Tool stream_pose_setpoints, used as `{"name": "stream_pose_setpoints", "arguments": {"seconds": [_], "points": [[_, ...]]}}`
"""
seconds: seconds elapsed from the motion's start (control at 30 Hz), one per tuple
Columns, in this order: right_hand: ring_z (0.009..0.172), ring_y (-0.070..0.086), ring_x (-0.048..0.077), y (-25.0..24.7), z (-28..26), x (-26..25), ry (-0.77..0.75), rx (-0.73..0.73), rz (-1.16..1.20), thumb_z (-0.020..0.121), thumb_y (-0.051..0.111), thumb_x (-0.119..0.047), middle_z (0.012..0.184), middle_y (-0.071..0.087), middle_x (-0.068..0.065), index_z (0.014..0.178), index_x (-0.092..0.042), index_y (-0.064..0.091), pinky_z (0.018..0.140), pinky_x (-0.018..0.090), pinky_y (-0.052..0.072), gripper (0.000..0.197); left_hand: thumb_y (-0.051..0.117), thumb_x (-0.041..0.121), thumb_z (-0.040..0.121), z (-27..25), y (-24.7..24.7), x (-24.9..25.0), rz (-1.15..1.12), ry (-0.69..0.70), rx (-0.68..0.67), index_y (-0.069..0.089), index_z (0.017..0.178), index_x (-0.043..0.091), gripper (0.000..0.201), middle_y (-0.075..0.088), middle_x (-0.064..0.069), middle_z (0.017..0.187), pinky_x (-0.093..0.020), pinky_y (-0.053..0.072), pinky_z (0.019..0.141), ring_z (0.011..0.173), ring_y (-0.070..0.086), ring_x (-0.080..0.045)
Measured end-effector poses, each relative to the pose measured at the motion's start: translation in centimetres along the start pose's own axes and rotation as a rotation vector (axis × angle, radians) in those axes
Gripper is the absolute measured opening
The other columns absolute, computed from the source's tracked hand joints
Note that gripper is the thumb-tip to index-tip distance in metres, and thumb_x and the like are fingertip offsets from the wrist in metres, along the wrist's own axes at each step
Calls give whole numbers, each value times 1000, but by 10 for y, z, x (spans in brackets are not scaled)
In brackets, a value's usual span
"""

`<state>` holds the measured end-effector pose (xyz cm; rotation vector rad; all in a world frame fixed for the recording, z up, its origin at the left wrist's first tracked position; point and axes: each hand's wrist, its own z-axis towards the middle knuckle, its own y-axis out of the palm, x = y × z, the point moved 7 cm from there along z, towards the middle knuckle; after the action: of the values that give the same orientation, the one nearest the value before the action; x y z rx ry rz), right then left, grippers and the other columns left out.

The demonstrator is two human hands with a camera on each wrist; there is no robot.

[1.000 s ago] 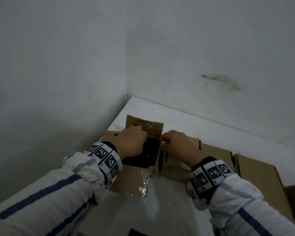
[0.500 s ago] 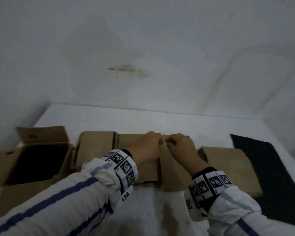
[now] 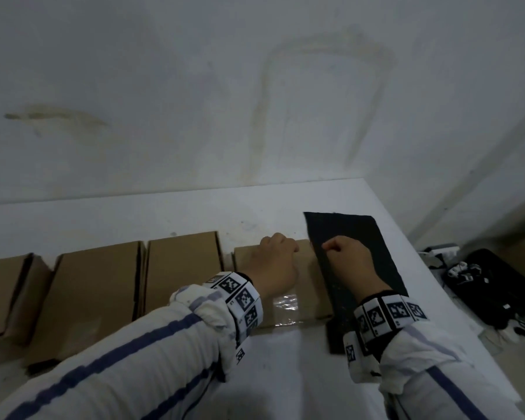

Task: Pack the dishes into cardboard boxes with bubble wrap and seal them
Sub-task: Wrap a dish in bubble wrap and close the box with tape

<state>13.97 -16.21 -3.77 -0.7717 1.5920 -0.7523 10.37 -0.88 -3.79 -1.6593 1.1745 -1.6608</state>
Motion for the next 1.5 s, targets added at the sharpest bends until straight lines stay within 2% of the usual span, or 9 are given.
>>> {"name": "stream_pose_setpoints", "arguments": {"seconds": [0.13, 0.27, 0.4, 0.57, 0.73, 0.93, 1.2, 1.37, 1.5], "points": [[103, 59, 22, 17, 15, 49, 97, -160, -144, 89, 54, -16, 112, 65, 8, 103, -12, 65, 79, 22, 38, 18, 44, 9, 86, 17, 18, 9, 41, -14, -32, 46, 128, 17, 43, 40, -5, 131, -32, 34, 96, 120, 37, -26], [109, 53, 30, 50, 14, 69, 143, -348, -312, 83, 63, -41, 119, 51, 14, 113, -7, 56, 89, 33, 44, 47, 45, 13, 84, 24, 28, 4, 126, -16, -52, 48, 123, 17, 39, 45, -5, 127, -34, 35, 96, 114, 41, -26], [113, 47, 36, 58, 16, 69, 103, -275, -370, 89, 53, -30, 123, 42, 16, 116, -7, 53, 95, 40, 42, 36, 47, 15, 83, 27, 29, -1, 141, 1, -25, 49, 123, 18, 40, 46, -4, 125, -34, 36, 95, 112, 41, -25], [95, 57, 35, 36, 23, 53, 88, -165, -184, 85, 55, -19, 101, 53, 18, 92, 1, 62, 76, 29, 42, 22, 44, 28, 92, 32, 25, -4, 52, -8, -11, 53, 120, 18, 31, 49, -4, 124, -37, 39, 98, 114, 44, -25], [78, 51, 23, -9, 13, -30, -152, -45, -69, 80, 59, -22, 86, 52, 7, 75, -10, 56, 64, 24, 34, 14, 31, 69, 90, 35, 8, -4, -536, -138, -59, 66, 101, 17, 63, 68, -6, 102, -41, 49, 91, 95, 63, -21], [74, 55, 11, 13, -18, -105, -354, -194, 19, 83, 63, -32, 74, 57, -6, 76, -14, 66, 58, 19, 36, 19, 48, 16, 94, 3, -35, -47, -1239, -509, 220, 64, 104, 2, 23, 68, -23, 105, -44, 52, 86, 92, 66, -33], [85, 57, 17, 56, -21, -144, -70, -177, 351, 78, 65, -38, 97, 56, -1, 91, -23, 53, 73, 30, 45, 24, 49, 14, 93, -97, -97, -147, -1456, -570, 412, 63, 83, 0, 22, 65, -14, 80, -39, 50, 82, 76, 61, -28], [66, 52, 24, 117, -58, -204, 29, -329, 697, 80, 56, 3, 81, 51, 12, 82, -17, 45, 57, 31, 44, 23, 50, 19, 96, -164, -138, -214, -1391, -597, 490, 63, 108, 1, 24, 67, -13, 91, -39, 52, 79, 82, 64, -29], [80, 56, 25, 144, -93, -258, -81, -290, 830, 79, 46, 16, 103, 55, 9, 94, -22, 53, 68, 34, 49, 41, 60, 16, 91, -219, -170, -272, -1231, -592, 565, 59, 113, 6, 23, 68, -17, 103, -47, 52, 91, 90, 67, -31]]}}
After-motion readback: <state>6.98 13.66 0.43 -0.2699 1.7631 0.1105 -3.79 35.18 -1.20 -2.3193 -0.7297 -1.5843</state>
